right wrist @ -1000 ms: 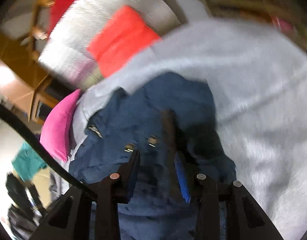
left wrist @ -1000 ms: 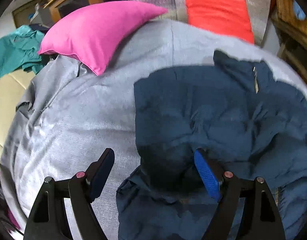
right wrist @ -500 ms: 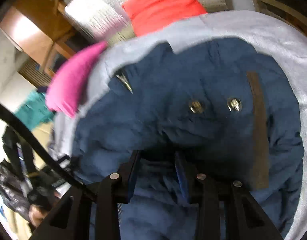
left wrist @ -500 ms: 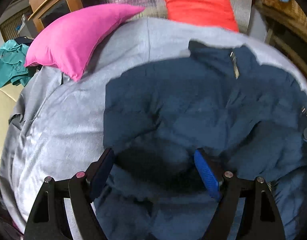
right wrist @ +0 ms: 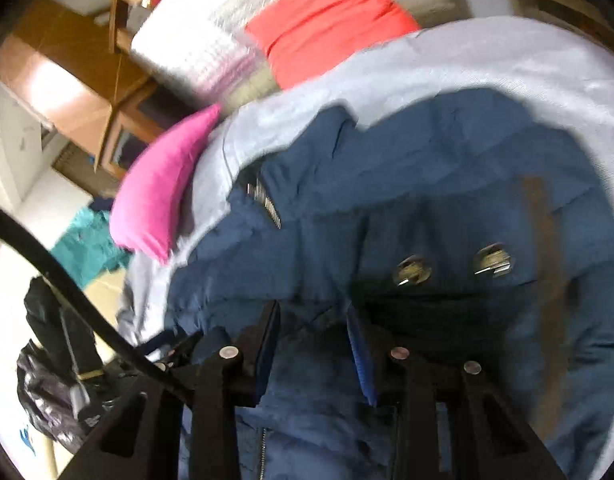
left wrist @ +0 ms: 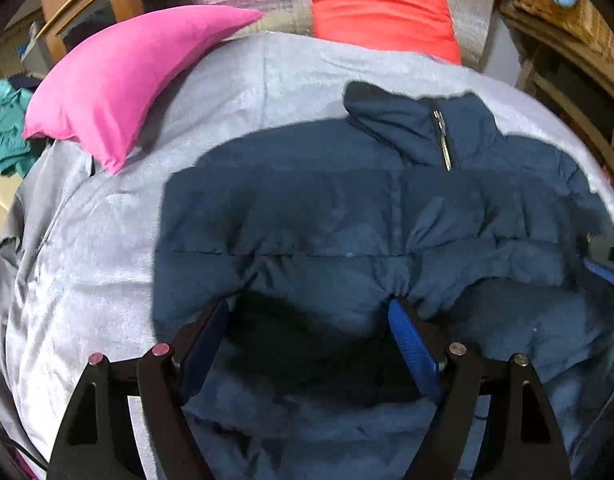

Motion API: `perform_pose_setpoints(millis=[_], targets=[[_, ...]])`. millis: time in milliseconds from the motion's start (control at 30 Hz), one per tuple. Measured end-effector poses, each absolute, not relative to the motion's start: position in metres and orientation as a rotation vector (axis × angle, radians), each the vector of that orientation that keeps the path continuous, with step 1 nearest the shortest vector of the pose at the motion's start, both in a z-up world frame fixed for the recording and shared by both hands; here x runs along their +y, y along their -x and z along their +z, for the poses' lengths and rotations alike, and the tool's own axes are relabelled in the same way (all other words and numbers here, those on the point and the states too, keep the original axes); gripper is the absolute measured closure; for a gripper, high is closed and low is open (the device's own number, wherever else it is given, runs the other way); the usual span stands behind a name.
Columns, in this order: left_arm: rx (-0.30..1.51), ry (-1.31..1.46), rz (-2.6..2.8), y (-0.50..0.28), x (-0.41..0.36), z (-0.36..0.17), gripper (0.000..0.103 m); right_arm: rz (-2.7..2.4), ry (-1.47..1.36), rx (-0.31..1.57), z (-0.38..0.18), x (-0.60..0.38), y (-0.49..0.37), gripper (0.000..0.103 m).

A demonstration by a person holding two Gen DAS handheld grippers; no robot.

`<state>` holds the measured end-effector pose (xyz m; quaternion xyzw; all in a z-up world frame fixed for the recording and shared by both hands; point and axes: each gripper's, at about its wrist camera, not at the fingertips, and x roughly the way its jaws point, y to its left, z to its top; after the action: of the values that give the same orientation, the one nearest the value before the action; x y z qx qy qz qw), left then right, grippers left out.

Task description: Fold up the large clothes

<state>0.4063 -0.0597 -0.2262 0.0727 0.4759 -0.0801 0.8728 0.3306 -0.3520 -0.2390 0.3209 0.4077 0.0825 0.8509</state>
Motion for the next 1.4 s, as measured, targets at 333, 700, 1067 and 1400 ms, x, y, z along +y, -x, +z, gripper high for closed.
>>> perform_pose_setpoints(millis=[333, 700, 1067, 1400], targets=[[0.979, -0.004, -0.012, -0.406, 0.045, -0.209, 0.021, -0.099, -0.810, 0.741, -0.225, -0.466, -0.272, 0.036], [1.148, 0.254, -0.190, -0.427, 0.067, -0.247, 0.021, -0.005, -0.899, 0.938, -0.276, -0.470, -0.285, 0.029], [1.164, 0.352, -0.298, -0.436, 0.040, -0.265, 0.021, 0.060, -0.776, 0.940, -0.286, -0.444, -0.289, 0.044], [1.034, 0.249, -0.252, -0.427, 0.004, -0.231, 0.044, 0.039, -0.637, 0.857, -0.243, -0.415, -0.281, 0.068]])
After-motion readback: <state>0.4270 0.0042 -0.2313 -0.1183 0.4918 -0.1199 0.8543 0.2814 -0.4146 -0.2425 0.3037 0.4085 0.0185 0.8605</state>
